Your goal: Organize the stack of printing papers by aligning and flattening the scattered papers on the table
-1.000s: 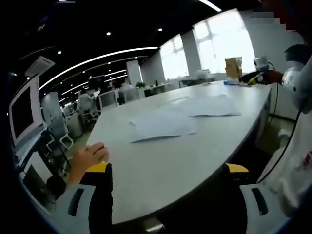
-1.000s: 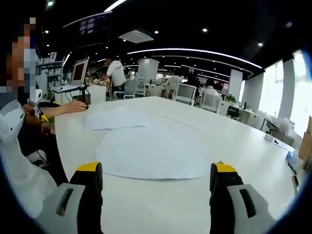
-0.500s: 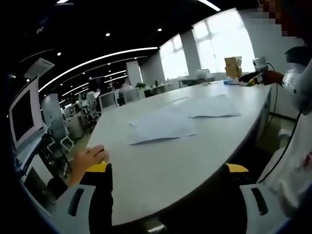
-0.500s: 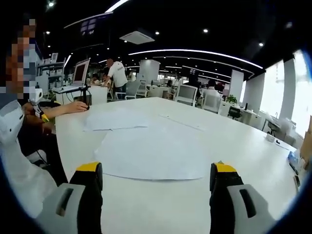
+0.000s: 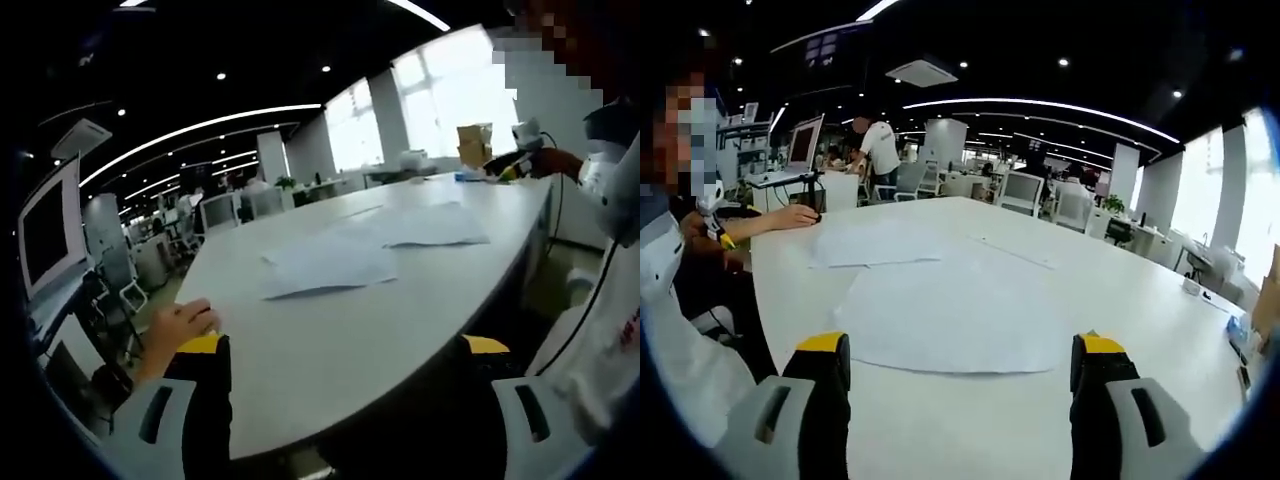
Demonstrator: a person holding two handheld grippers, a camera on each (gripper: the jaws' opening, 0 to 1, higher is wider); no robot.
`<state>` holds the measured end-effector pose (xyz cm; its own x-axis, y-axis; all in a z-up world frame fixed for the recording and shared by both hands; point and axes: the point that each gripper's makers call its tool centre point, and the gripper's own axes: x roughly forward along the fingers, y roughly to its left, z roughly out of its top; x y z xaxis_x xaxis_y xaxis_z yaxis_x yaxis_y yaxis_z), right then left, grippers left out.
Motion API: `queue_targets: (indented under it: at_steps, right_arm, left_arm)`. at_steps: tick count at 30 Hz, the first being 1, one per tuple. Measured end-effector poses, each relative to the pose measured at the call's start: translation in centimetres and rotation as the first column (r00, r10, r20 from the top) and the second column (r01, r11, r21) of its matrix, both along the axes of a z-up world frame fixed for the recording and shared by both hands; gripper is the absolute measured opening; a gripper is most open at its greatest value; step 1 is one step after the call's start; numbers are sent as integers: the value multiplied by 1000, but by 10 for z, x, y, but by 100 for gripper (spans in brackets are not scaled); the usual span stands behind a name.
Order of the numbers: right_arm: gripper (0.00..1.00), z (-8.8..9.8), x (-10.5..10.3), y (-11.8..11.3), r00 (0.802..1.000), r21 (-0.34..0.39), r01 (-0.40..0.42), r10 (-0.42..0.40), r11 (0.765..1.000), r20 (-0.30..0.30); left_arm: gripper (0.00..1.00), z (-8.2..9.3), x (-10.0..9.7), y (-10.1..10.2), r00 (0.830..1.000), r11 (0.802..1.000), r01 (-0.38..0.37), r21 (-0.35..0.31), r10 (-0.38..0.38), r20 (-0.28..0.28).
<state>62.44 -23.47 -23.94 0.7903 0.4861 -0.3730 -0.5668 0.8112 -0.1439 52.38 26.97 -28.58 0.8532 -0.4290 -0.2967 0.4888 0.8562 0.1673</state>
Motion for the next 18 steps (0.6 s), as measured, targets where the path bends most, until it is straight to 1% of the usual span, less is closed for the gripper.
queue_targets:
  at_steps: [4, 6, 9, 11, 16, 18]
  right_arm:
    - [86, -1, 0, 2, 1000, -9, 1, -1, 1000, -9]
    - [86, -1, 1, 2, 1000, -11, -2, 2, 1000, -7]
    - [86, -1, 2, 2, 1000, -10, -4, 4, 1000, -8]
    - [87, -1, 5, 0, 1000, -14, 2, -2, 1000, -9]
    - [87, -3, 8, -1, 1000, -22, 8, -8, 1000, -15]
    - [86, -5, 9, -1, 1000, -25, 9, -9, 1000, -19]
  left_arm:
    - [95, 1, -2, 1, 1000, 1000, 3, -22, -3, 13]
    - [95, 0, -2, 0, 1000, 1000, 5, -20, -5, 9]
    - [96, 4, 0, -1, 1000, 1000, 7, -10, -7, 11]
    - [96, 6, 1, -2, 1000, 1000, 8, -18, -8, 16]
    - [95, 3, 3, -4, 1000, 1000, 10, -11, -10, -8]
    - [95, 2, 3, -5, 1000, 1000, 14, -8, -14, -8]
